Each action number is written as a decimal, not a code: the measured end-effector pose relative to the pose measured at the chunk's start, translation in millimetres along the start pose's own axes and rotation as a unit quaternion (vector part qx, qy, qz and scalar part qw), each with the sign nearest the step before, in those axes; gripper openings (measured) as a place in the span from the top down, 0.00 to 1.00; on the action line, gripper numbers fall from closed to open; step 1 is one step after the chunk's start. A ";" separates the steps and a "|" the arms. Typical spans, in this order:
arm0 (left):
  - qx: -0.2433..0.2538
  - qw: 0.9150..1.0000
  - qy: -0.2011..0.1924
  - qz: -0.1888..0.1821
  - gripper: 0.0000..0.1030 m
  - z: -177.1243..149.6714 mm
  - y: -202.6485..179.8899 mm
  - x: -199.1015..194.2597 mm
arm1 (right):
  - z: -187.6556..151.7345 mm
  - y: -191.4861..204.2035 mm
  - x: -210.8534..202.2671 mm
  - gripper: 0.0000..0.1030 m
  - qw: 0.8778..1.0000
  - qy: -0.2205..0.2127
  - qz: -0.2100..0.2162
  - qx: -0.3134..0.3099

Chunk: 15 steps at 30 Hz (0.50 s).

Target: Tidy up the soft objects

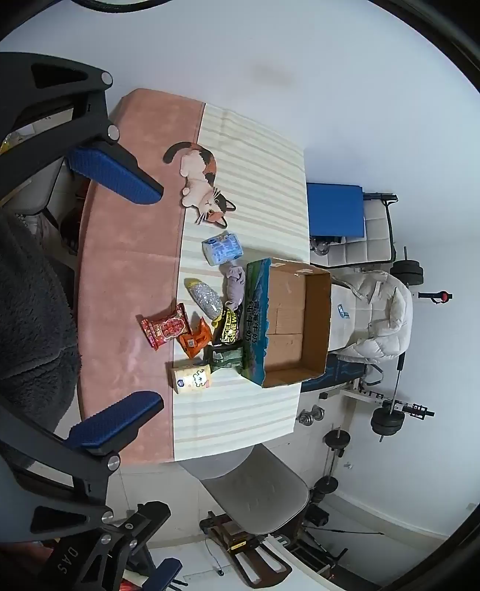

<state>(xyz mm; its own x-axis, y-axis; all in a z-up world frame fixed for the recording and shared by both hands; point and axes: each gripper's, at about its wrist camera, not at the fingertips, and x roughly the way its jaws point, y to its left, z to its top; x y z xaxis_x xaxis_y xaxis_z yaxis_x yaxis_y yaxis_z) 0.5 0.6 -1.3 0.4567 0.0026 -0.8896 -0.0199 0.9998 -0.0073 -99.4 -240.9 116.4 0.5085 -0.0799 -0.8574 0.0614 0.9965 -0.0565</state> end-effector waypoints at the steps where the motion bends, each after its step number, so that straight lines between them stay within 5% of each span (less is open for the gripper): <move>1: 0.000 1.000 0.002 0.001 0.00 0.1 0.6 0.6 | -0.1 0.1 -0.3 0.00 1.000 0.002 -0.002 -0.001; 15: -0.001 1.000 -0.003 -0.001 0.00 -7.0 -3.2 0.2 | 2.6 0.7 -11.8 0.00 1.000 -0.003 -0.003 0.006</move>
<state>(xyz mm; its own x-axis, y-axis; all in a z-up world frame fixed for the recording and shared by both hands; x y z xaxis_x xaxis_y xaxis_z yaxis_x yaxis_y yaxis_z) -5.6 -2.7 -4.6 0.4625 -0.0001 -0.8866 -0.0197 0.9998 -0.0104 -103.1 -239.3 127.8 0.5126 -0.0862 -0.8543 0.0748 0.9957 -0.0556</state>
